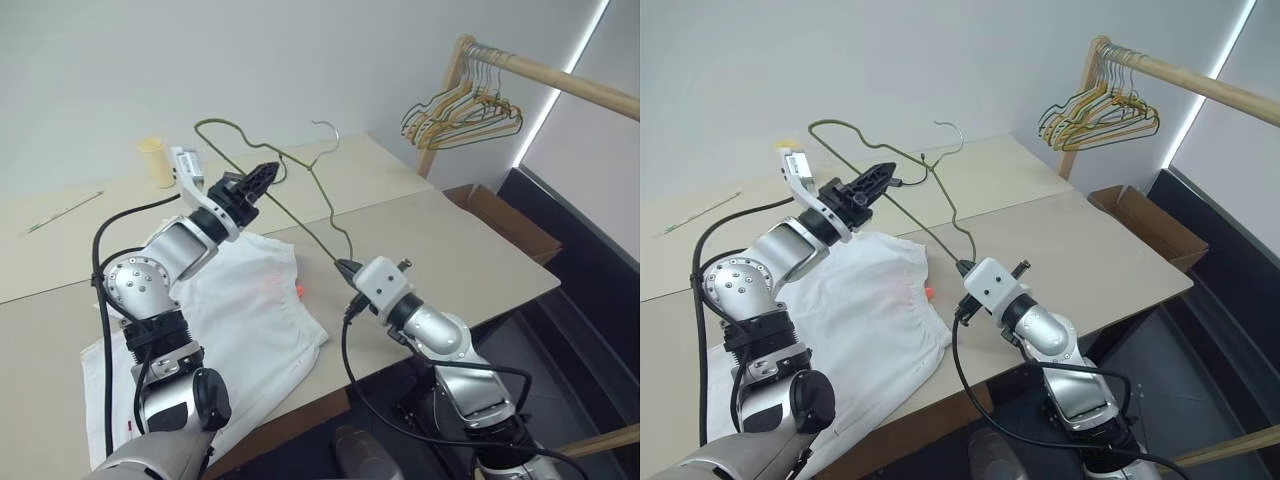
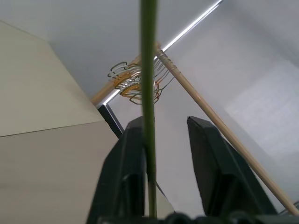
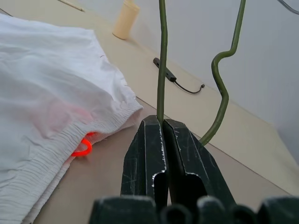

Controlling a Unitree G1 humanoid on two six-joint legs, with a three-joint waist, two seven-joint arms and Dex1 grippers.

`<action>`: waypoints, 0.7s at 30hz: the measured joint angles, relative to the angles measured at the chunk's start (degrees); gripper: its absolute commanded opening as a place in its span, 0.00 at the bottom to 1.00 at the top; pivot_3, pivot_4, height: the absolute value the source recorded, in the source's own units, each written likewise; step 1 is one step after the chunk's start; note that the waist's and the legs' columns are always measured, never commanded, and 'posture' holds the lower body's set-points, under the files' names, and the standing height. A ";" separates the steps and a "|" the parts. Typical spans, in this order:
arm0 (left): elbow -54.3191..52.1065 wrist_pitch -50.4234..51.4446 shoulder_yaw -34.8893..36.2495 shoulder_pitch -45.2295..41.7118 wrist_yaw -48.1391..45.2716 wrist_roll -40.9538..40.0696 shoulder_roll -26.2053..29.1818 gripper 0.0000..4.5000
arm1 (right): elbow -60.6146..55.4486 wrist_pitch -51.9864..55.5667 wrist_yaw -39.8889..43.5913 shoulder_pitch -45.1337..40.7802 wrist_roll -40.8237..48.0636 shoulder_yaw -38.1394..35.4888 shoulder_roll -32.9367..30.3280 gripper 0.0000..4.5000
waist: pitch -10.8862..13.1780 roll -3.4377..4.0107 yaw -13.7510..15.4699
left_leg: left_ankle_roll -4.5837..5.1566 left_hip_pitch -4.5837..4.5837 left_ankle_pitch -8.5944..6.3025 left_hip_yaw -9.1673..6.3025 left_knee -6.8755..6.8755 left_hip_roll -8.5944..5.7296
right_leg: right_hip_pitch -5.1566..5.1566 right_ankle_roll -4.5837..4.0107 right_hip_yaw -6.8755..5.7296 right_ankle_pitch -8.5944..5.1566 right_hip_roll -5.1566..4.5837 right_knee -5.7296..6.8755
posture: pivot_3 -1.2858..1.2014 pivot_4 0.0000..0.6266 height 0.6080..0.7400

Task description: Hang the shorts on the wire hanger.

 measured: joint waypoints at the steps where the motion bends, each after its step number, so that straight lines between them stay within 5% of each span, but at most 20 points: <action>1: 0.04 -0.36 0.00 0.00 0.33 -0.03 0.01 0.05 | 0.02 -0.20 -0.03 0.00 -0.26 0.00 0.02 0.00 | 0.00 0.00 0.02 | 0.00 0.00 0.00 0.00 0.00 -0.01 | 0.00 0.00 0.00 0.00 -0.01 -0.01 | 0.38 0.00 1.00; 10: 0.39 -2.56 -2.78 0.28 0.38 0.30 1.31 0.02 | 1.47 -2.49 -1.27 -0.10 -3.70 0.31 0.14 0.00 | 0.00 0.00 -0.07 | 0.00 0.00 0.00 -0.01 0.00 -0.03 | 0.00 0.00 0.01 0.00 -0.01 -0.01 | 0.38 0.00 1.00; 19: -3.20 -10.10 -11.40 2.54 -10.15 6.19 6.71 0.00 | 3.19 -6.17 -1.90 -1.47 -7.75 0.37 -0.59 0.73 | 0.00 0.00 -0.12 | 0.00 0.04 0.00 -0.01 -0.01 -0.07 | 0.01 0.00 0.05 0.00 -0.01 0.00 | 0.38 0.00 1.00; 21: -2.70 -12.06 -13.20 2.52 -14.24 8.16 9.74 0.00 | 2.60 -5.01 -0.13 -1.41 -4.15 -0.91 0.02 0.80 | 0.01 0.00 -0.21 | 0.00 0.04 0.00 -0.01 -0.02 -0.07 | 0.00 0.00 0.07 0.00 -0.01 0.01 | 0.38 0.00 1.00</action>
